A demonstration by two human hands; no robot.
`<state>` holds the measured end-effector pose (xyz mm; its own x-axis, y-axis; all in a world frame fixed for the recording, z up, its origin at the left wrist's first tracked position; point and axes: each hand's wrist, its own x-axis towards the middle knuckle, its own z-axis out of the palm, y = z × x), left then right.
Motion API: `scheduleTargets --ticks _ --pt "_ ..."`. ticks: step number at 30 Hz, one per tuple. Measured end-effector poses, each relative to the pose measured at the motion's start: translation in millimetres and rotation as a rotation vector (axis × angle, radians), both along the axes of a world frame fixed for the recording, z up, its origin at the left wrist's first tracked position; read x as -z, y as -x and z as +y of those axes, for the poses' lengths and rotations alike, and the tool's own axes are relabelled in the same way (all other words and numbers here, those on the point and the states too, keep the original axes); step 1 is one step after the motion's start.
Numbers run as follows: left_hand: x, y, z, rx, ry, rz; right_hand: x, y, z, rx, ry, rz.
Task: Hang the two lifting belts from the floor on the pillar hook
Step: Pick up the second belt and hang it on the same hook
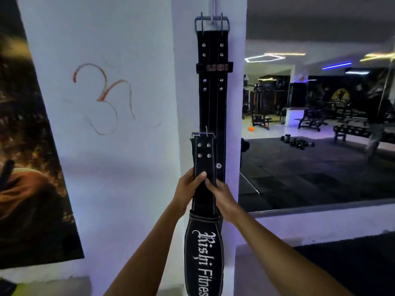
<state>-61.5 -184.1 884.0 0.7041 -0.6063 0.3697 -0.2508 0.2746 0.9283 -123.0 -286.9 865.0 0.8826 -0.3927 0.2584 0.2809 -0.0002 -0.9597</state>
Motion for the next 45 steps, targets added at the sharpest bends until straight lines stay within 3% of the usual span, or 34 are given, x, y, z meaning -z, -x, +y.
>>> scheduleTargets --ticks 5,7,10,22,29,34,40,45 --pt "22 8 3 -0.142 -0.123 -0.103 -2 4 -13 -0.008 0.07 0.066" --pt "36 1 10 -0.031 -0.311 -0.039 -9 2 -22 0.027 0.098 0.098" --pt "63 4 9 0.225 -0.581 -0.086 -15 5 -37 0.066 0.048 0.115" --pt "30 -2 -30 0.096 0.019 0.219 -12 22 -55 0.081 0.027 0.081" --pt "-23 4 -51 0.008 0.021 0.194 -11 12 -46 -0.02 -0.05 0.006" --pt "-29 0 -62 -0.142 0.057 0.246 -8 6 -34 -0.061 0.027 -0.025" --pt "-30 -6 -63 -0.056 0.138 0.251 0 6 -45 0.04 0.089 0.04" --pt "-27 -10 -58 0.024 0.093 0.218 0 17 -59 0.013 0.227 0.227"
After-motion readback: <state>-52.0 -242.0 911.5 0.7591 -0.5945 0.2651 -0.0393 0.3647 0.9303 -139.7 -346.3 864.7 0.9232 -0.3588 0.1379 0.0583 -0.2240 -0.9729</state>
